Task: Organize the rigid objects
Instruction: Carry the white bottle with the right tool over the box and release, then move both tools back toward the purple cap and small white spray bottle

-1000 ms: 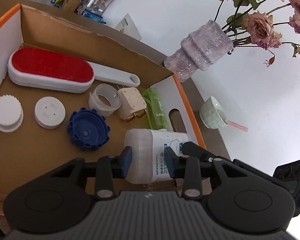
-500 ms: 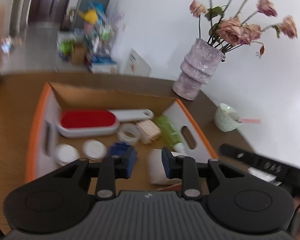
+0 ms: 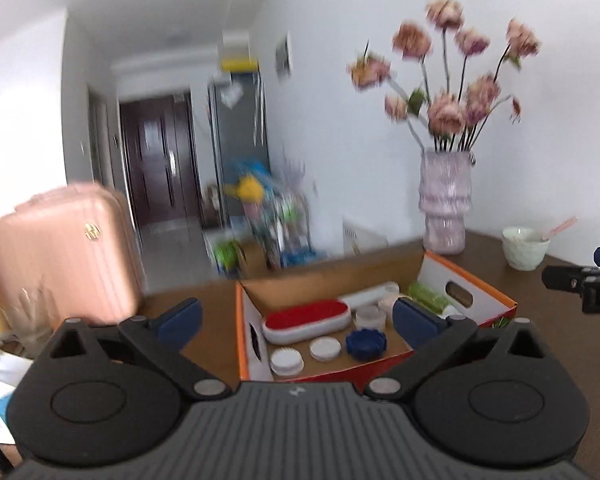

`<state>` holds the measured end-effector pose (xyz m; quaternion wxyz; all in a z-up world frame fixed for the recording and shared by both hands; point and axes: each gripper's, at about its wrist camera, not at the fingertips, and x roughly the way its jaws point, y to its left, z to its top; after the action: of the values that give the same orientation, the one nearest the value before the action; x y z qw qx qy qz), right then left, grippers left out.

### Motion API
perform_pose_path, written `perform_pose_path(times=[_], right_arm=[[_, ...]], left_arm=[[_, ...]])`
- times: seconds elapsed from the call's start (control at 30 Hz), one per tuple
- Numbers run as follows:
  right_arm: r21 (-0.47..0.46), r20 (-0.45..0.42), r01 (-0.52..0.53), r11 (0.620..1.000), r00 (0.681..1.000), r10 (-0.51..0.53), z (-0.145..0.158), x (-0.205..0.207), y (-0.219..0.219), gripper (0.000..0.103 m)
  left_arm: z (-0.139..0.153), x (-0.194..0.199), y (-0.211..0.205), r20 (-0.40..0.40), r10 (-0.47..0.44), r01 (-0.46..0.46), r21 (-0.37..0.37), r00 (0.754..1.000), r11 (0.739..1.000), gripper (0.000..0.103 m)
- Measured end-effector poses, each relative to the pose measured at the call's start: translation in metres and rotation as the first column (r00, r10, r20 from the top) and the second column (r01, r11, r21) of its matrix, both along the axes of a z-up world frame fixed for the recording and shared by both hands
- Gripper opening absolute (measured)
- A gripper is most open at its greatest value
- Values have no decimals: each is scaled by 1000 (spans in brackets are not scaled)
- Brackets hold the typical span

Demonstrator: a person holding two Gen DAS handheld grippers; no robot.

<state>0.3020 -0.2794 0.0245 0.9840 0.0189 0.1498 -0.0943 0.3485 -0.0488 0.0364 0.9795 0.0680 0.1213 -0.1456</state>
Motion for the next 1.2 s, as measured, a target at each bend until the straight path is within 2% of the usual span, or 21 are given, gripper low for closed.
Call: perform_pose_path(times=[0.13,0.37,0.67,0.8,0.93,1.07,1.2], right_arm=[[-5,28,-11,1000,1000,12,-6,-23,15,98],[33,75,7,999,997,-9,-11,-61,26,98],[0,117,-12,1000,993,12,-20,-136,42,100],[-33,128,-32,999,991,36,-27,-171,50,101],[0,128,-58,998,990,58,-40,-205,54,102],[-65,141,-72,995,987,80,-51,-236,67,102],[-19,151,-100,995,983,101,-58,-244,79,103]], left_arm=[[-12,-25,9,22,-18,19,-36,1000,999,103],[-16,-56,27,16,-20,22,-107,1000,994,103],[-28,-113,54,33,-15,19,-136,999,990,103],[-39,-149,66,41,-11,16,-135,999,991,103],[-54,-179,78,35,28,-23,-134,999,991,103],[-66,-212,89,26,24,-21,-120,999,992,103],[-72,-233,91,18,7,-5,-118,1000,993,103]])
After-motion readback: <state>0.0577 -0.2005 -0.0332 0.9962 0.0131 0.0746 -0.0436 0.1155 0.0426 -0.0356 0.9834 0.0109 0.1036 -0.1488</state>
